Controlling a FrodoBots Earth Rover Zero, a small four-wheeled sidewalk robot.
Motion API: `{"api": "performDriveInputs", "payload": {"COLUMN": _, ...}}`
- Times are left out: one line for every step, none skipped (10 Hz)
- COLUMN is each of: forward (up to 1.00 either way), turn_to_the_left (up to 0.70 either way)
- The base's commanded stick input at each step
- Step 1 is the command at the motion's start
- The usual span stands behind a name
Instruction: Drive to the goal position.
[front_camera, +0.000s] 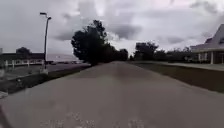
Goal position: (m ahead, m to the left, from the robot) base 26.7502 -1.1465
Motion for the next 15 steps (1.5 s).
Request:
{"api": "performDriveInputs", "payload": {"forward": 1.00, "turn_to_the_left": 0.02}}
{"api": "performDriveInputs", "payload": {"forward": 1.00, "turn_to_the_left": -0.12}}
{"api": "performDriveInputs", "payload": {"forward": 1.00, "turn_to_the_left": -0.30}}
{"api": "performDriveInputs", "payload": {"forward": 1.00, "turn_to_the_left": -0.35}}
{"api": "performDriveInputs", "payload": {"forward": 1.00, "turn_to_the_left": -0.32}}
{"api": "performDriveInputs", "payload": {"forward": 1.00, "turn_to_the_left": -0.21}}
{"api": "performDriveInputs", "payload": {"forward": 1.00, "turn_to_the_left": -0.09}}
{"api": "performDriveInputs", "payload": {"forward": 1.00, "turn_to_the_left": 0.01}}
{"api": "performDriveInputs", "payload": {"forward": 1.00, "turn_to_the_left": 0.01}}
{"api": "performDriveInputs", "payload": {"forward": 1.00, "turn_to_the_left": 0.01}}
{"api": "performDriveInputs", "payload": {"forward": 1.00, "turn_to_the_left": 0.01}}
{"api": "performDriveInputs", "payload": {"forward": 1.00, "turn_to_the_left": 0.01}}
{"api": "performDriveInputs", "payload": {"forward": 1.00, "turn_to_the_left": 0.01}}
{"api": "performDriveInputs", "payload": {"forward": 1.00, "turn_to_the_left": 0.01}}
{"api": "performDriveInputs", "payload": {"forward": 1.00, "turn_to_the_left": 0.01}}
